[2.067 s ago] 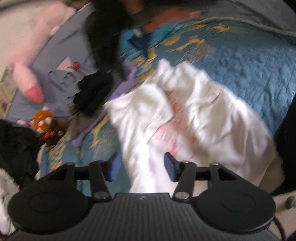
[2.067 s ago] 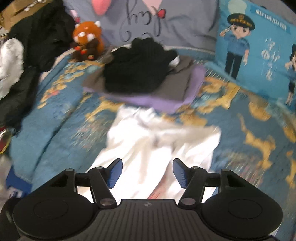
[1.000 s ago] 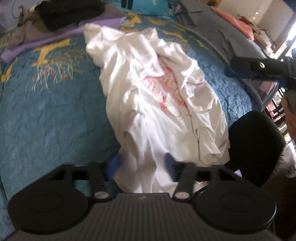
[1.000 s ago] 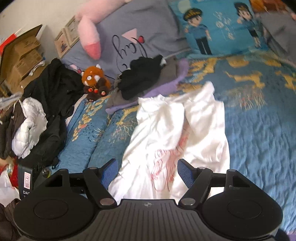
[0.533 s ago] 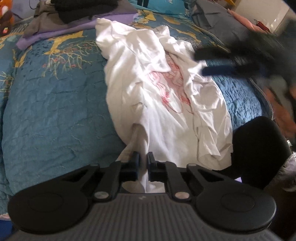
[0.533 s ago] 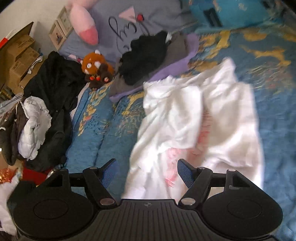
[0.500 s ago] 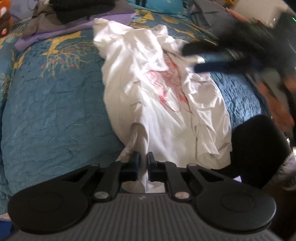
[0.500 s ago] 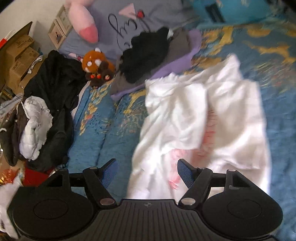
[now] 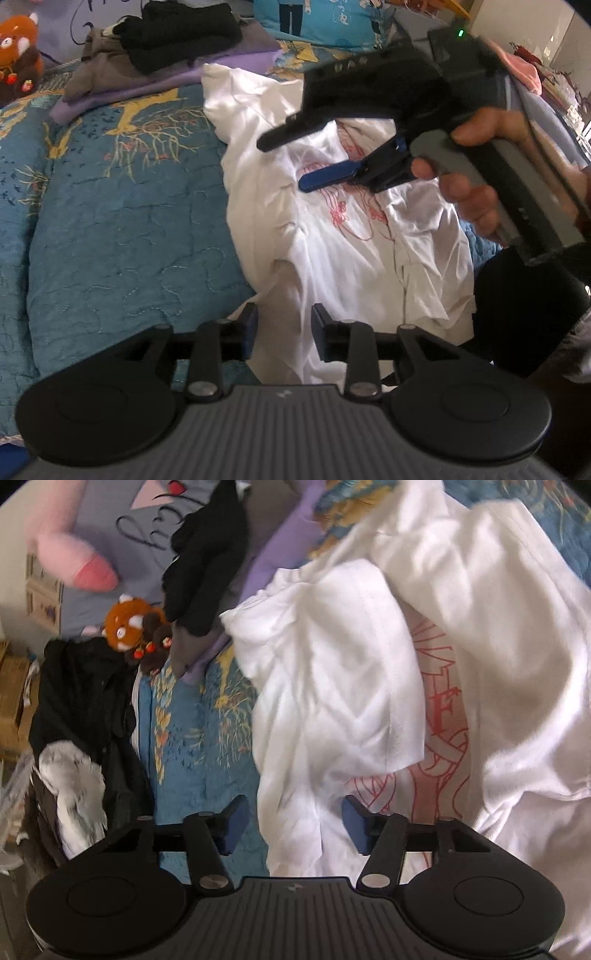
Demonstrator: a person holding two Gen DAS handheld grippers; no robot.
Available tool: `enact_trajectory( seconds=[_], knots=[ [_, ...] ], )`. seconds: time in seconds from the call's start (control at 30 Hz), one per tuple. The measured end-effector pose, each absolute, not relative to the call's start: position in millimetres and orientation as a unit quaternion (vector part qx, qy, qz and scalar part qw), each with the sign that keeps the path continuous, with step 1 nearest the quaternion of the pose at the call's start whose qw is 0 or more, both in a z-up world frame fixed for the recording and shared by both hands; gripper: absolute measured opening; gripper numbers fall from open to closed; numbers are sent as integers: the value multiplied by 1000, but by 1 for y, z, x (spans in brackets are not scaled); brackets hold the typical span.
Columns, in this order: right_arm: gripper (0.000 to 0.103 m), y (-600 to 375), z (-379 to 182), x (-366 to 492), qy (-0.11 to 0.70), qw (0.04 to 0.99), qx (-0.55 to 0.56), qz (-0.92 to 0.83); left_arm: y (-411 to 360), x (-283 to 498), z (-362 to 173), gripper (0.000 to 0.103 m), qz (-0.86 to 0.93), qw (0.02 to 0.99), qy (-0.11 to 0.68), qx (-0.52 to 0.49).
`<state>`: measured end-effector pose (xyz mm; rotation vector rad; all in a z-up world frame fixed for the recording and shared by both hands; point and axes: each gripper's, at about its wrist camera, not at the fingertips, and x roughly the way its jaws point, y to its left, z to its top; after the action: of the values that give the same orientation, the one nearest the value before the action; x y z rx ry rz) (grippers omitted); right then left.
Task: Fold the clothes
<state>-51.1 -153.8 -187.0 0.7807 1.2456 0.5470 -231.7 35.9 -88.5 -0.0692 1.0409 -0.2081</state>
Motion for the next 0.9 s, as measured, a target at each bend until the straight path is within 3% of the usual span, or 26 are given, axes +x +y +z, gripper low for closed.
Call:
enact_trajectory(
  seconds=[0.37,0.47,0.5,0.63,0.9],
  knots=[
    [37,-157,-191,-45,555,708,361,246,39,-210,-106,35,-89,841,533,2],
    [22,-157,-192,-43,556,712,352,246,35,-206,-109,34,-88,838,539,4],
    [15,-158,-192,-43,554,713,351,247,35,-206,-110,32,-88,837,540,3],
    [9,-161,-187,-45,542,722,346,253,39,-209,-108,10,-93,836,541,-23],
    [8,-157,-161,-51,518,747,319,268,24,-229,-94,7,-115,841,528,-24]
  ],
)
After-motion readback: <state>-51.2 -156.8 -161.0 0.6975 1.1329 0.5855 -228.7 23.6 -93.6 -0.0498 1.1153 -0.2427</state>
